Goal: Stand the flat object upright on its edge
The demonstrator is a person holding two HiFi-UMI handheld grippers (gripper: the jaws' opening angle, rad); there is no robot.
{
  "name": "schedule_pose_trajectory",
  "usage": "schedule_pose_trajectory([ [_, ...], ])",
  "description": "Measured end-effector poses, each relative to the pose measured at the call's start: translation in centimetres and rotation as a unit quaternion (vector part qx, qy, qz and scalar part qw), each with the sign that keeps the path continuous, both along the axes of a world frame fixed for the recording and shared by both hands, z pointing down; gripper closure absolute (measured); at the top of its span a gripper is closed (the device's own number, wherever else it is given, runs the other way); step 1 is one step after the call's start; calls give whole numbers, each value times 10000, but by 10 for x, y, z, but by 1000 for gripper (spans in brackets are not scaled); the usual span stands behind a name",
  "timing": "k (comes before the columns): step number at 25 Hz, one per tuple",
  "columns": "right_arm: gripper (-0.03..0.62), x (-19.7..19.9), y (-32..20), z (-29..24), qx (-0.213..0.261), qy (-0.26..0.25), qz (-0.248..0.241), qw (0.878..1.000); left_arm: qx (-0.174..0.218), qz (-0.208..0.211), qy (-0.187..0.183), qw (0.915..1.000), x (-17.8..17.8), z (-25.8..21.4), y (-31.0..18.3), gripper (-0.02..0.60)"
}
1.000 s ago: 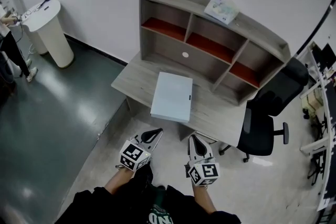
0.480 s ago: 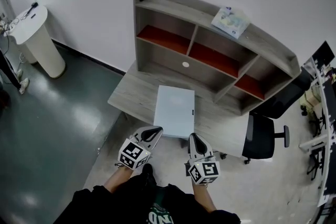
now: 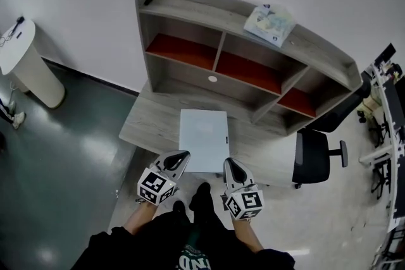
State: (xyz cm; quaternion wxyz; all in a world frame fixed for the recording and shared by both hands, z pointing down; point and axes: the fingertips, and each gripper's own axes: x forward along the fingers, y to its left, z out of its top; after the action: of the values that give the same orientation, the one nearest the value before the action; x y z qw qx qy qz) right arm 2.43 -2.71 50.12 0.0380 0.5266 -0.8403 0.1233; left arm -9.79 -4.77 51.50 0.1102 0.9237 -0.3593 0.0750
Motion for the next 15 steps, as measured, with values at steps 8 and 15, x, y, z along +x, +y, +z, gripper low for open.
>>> schedule_pose_trajectory([
  [8,559,25,-78,17,-116,-162,-44,9998,-77,-4,-73,9999,26,12,-73,569],
  [15,559,44,-149,20,-179,-209,-300,9992,-85,-160,-210,9996,47,10,-136,569],
])
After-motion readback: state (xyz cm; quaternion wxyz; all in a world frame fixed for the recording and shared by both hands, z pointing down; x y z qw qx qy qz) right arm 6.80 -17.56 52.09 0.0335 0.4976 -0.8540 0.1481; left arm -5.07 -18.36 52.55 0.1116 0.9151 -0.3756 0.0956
